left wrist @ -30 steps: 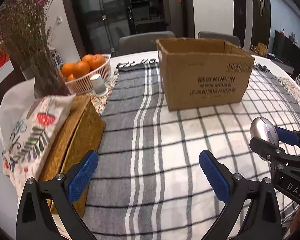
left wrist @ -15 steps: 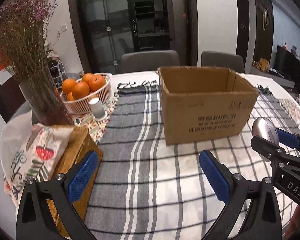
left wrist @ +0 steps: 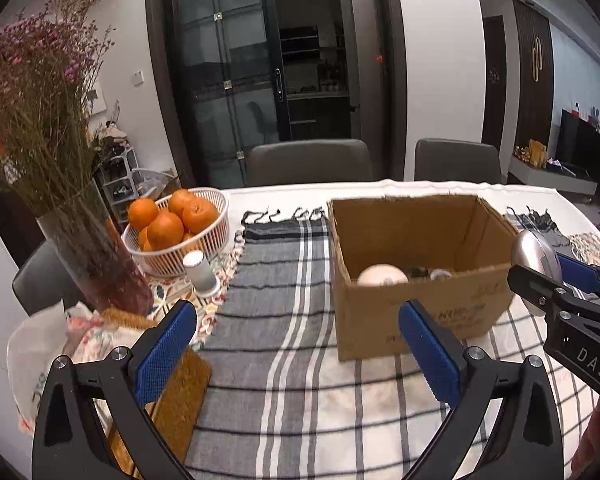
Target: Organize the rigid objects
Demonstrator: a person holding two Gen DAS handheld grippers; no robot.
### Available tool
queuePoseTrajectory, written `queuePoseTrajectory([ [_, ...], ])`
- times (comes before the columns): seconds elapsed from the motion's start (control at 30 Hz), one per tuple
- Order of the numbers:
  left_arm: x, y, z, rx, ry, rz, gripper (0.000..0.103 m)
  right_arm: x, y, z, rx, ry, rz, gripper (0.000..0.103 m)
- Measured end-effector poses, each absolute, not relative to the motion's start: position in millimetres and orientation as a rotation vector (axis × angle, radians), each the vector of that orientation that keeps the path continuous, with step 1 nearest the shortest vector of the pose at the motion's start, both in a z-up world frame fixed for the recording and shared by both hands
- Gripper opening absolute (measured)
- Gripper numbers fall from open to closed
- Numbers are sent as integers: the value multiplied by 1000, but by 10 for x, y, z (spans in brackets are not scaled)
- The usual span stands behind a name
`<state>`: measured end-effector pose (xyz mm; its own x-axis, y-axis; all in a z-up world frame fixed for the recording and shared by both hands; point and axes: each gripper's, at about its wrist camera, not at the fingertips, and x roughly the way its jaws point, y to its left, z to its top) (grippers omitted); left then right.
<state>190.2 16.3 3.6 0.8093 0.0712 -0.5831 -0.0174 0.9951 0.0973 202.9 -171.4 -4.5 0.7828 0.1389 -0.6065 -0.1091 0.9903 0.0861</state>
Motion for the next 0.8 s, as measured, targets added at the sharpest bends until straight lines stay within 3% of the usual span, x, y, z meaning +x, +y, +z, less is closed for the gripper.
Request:
queuePoseTrajectory([
  [0.8, 2568, 91, 29, 112, 644, 89, 103, 2925, -1833, -69, 37, 706, 107, 56],
])
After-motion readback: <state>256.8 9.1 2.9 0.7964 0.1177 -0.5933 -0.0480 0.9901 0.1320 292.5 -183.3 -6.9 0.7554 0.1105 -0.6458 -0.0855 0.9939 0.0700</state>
